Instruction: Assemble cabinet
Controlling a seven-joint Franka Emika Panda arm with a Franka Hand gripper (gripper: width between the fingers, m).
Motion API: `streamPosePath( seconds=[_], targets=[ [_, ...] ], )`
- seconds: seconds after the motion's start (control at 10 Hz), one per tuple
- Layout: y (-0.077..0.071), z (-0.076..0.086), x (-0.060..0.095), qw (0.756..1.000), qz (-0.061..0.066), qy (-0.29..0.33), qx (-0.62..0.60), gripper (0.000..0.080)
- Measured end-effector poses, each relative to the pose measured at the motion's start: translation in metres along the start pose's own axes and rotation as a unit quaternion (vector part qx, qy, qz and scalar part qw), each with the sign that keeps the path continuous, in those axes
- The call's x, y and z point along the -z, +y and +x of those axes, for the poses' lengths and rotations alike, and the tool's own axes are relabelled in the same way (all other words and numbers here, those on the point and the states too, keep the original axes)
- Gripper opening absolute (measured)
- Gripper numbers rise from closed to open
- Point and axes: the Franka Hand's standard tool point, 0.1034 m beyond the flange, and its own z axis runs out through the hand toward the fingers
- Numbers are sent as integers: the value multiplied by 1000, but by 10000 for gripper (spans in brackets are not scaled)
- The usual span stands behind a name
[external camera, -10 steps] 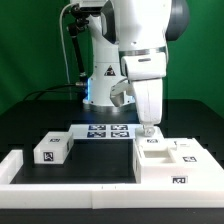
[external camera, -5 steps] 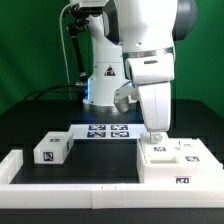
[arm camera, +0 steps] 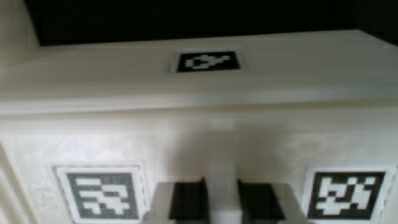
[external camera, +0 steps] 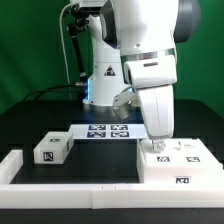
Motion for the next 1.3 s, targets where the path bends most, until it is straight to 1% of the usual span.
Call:
streamPosePath(
  seconds=[0.4, 0.5, 0.6, 0.9, 1.0, 1.1, 1.2, 1.3],
  targets=[
    [0, 0, 0, 1000, 0, 0, 0, 74],
    [0, 0, 0, 1000, 0, 0, 0, 173],
    [0, 0, 0, 1000, 0, 0, 0, 173],
    [0, 0, 0, 1000, 0, 0, 0, 592],
    [0, 0, 0, 1000, 0, 0, 0, 592],
    [0, 0, 0, 1000, 0, 0, 0, 746],
    [1, 2, -1, 1000, -1, 1, 1, 783],
    [0, 0, 2, 1000, -11, 2, -7, 783]
  ],
)
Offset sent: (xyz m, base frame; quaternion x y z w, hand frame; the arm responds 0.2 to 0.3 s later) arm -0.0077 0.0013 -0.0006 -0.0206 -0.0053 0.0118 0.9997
